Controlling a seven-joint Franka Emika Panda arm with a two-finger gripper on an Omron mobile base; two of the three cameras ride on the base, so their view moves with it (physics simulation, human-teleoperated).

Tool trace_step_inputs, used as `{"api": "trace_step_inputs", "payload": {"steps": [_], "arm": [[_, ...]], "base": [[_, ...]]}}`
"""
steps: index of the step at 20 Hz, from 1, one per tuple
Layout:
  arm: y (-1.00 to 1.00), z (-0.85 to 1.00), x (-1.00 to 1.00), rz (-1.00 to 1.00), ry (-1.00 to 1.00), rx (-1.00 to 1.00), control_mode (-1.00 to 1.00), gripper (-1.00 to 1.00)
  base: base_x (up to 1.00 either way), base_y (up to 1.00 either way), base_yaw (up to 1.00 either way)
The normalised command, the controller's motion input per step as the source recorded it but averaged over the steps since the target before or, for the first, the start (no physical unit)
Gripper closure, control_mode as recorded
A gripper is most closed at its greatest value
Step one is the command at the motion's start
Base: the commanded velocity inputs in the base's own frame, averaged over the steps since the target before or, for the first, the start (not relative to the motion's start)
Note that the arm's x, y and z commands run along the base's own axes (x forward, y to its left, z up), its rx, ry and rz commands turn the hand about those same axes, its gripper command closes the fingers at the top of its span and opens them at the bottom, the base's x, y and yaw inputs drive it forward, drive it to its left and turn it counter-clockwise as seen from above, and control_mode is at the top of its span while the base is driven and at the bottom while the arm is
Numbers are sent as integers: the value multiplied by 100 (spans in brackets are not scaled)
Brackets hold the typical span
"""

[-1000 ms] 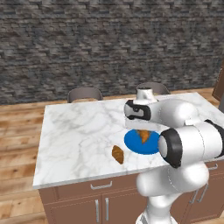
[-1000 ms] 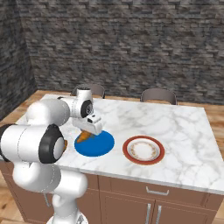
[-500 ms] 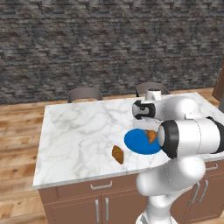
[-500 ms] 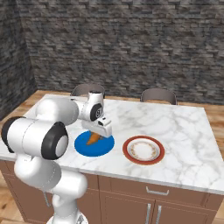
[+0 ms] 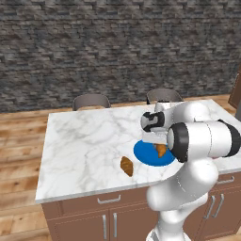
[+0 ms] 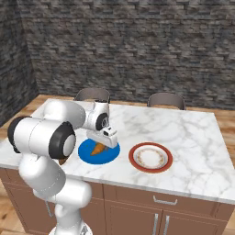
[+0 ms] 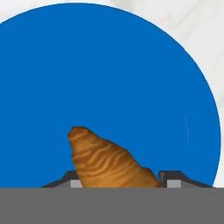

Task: Place the pastries on the plates.

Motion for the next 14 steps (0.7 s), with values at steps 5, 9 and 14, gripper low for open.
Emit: {"api": "trace_step_inputs", "payload": {"steps": [5, 9, 14], "arm": [[0, -42, 1, -1, 0, 0, -100, 100], [11, -50, 5, 0, 2, 0, -100, -100], [0, -4, 0, 0, 0, 0, -100, -100]], "base": [[0, 0, 0], [0, 0, 0], [0, 0, 0]]}}
